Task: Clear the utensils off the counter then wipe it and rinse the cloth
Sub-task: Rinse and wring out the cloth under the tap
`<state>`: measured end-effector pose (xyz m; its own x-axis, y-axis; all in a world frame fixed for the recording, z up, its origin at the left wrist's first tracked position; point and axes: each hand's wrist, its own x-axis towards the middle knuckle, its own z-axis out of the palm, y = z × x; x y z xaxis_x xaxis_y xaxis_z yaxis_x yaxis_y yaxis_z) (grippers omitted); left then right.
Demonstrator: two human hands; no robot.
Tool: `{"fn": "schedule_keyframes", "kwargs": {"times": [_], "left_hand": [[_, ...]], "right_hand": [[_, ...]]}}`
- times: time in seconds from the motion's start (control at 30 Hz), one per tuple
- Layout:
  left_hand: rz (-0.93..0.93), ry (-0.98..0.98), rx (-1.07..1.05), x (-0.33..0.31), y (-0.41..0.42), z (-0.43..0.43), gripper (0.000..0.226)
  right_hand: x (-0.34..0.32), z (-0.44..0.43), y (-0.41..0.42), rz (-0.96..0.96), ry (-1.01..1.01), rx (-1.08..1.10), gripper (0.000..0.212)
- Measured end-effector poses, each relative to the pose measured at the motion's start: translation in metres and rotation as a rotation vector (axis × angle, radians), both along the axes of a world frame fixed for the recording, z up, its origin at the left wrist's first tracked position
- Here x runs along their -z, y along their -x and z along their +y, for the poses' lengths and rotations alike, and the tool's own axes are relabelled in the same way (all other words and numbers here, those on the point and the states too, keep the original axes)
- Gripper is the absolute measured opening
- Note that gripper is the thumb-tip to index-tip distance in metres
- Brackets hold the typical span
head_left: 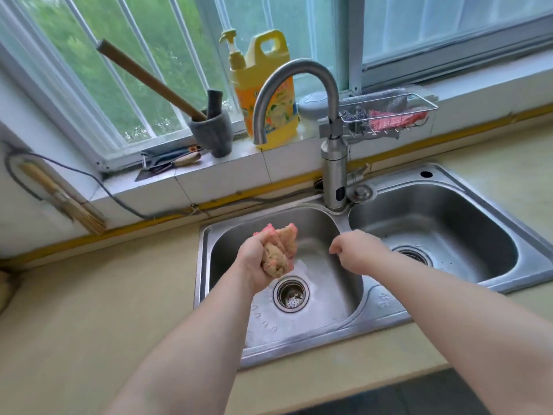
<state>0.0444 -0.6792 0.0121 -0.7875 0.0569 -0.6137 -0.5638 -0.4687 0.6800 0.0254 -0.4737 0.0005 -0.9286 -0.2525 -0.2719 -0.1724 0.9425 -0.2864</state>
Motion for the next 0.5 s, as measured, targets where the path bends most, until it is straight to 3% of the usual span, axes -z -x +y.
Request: {"fn": "schedule_keyframes", "kwargs": {"times": [0.2, 0.33, 0.5], "left_hand": [[-0.027, -0.095, -0.099, 0.01, 0.059, -0.023, 0.059], [-0.061, -0.103, -0.149, 0.01, 0.083, -0.024, 0.051], [-0.047, -0.102, -0.155, -0.001, 0.099, -0.014, 0.043]], "right_hand": [[-0.002, -0.017, 0.032, -0.016, -0.057, 0.149, 0.044], [-0.018, -0.008, 0.046, -0.004, -0.149, 0.246, 0.034], [-0.041, 0.004, 0.069, 0.114, -0.172, 0.315, 0.045]]}}
